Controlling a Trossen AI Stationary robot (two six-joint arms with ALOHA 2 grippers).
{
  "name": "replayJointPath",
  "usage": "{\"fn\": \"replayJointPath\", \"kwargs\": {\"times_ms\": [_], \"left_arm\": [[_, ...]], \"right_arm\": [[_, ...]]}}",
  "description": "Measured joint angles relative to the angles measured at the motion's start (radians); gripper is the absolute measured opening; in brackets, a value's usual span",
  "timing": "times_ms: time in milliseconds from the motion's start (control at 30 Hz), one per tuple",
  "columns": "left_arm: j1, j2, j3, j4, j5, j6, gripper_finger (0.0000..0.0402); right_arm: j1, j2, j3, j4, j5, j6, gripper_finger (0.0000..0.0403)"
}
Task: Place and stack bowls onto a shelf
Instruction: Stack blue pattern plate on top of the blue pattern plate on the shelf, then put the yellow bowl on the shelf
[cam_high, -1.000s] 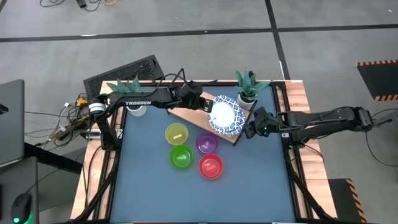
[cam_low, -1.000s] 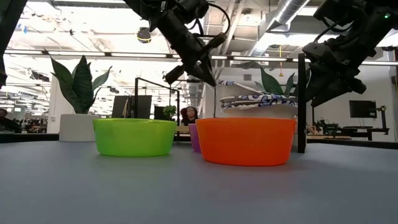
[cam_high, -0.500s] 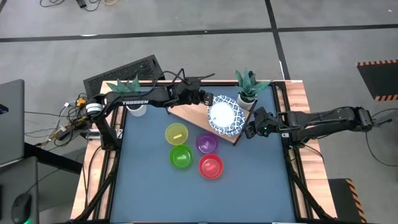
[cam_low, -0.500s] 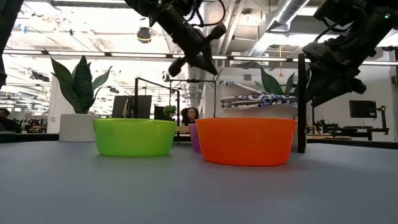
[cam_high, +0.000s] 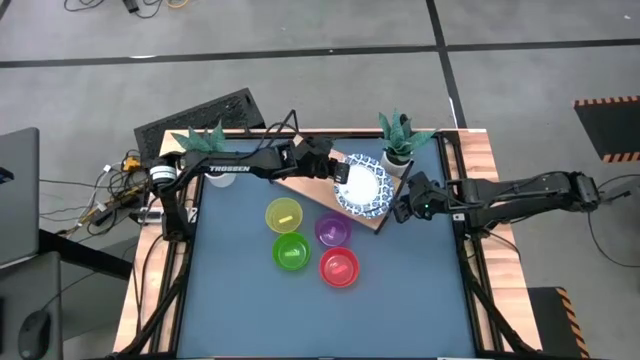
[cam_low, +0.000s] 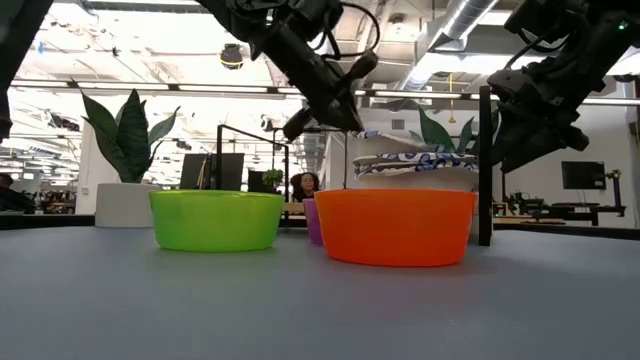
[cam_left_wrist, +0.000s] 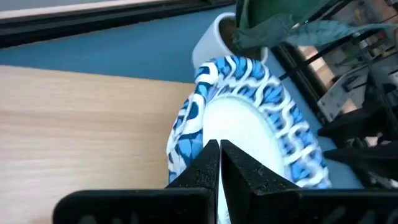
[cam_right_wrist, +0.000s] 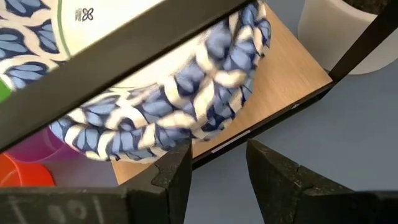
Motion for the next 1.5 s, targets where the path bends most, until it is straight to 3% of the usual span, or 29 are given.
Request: {"fn": "replayJointPath", "kwargs": {"times_ms": [433,667,833,1033,1133,1300,1500], "left_arm": [[-0.004,-0.006,0.000,-0.008,-0.039,0.051,0.0000],[-0.013,-0.097,0.002,-0.154,0.142,0.146,0.0005],[-0.069,-0.140,0.002,-0.414,0.154,0.263,0.0053],[-0.162,-0.146,0.002,-0.733,0.132,0.323,0.0158],[-0.199,-0.145,0.001,-0.861,0.069,0.311,0.0213],[-0.215,-0.145,0.000,-0.937,-0.084,0.297,0.0264],[-0.185,-0.180,-0.107,-0.837,-0.047,0.238,0.0260]], "right_arm": [[-0.021,0.000,0.000,0.004,0.000,-0.003,0.0178],[-0.021,0.000,0.000,0.003,-0.001,-0.003,0.0178],[-0.021,0.000,0.000,0.003,-0.001,-0.007,0.0178],[-0.021,0.000,0.000,0.003,-0.001,-0.011,0.0178],[-0.021,0.000,0.000,0.003,-0.001,-0.012,0.0178],[-0.021,0.000,0.000,0.003,-0.001,-0.025,0.0178],[-0.021,0.000,0.000,0.003,-0.001,-0.036,0.0178]]}}
